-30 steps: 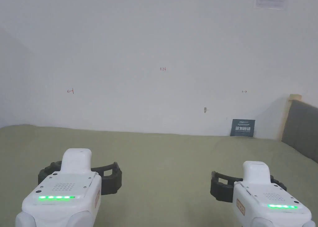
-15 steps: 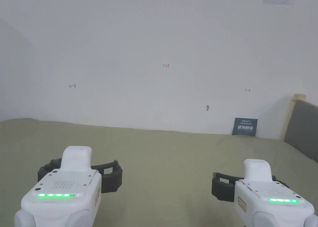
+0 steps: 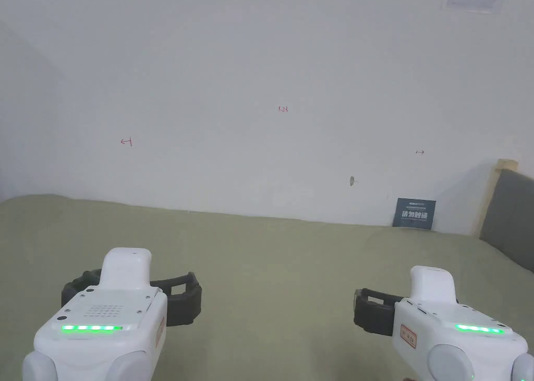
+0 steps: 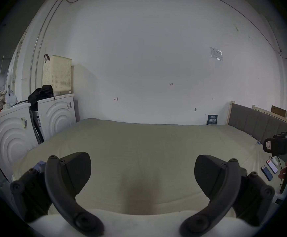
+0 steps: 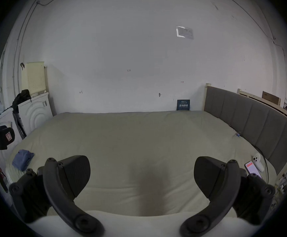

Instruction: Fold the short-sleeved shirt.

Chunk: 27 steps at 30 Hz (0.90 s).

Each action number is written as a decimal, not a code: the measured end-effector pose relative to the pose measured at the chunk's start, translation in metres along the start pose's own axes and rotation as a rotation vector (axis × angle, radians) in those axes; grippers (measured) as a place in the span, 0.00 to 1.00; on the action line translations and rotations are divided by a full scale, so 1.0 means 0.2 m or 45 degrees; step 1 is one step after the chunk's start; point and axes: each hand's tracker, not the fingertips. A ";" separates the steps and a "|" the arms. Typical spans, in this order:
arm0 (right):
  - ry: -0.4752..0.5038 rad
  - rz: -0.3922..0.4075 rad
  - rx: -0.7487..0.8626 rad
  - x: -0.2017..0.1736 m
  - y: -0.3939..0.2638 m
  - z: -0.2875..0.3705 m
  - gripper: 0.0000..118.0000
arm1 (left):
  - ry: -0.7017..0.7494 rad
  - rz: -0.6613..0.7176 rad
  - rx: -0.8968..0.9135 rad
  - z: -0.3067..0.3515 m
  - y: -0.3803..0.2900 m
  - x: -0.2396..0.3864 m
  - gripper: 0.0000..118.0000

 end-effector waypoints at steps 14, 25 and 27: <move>-0.049 0.021 -0.042 -0.01 -0.01 -0.02 1.00 | -0.003 -0.002 -0.036 -0.03 -0.02 0.02 1.00; -0.020 -0.013 -0.098 0.00 -0.04 -0.05 1.00 | -0.017 0.009 -0.048 -0.03 -0.05 0.04 1.00; -0.004 -0.060 -0.096 0.02 -0.05 -0.03 1.00 | -0.015 0.006 -0.047 -0.03 -0.05 0.04 1.00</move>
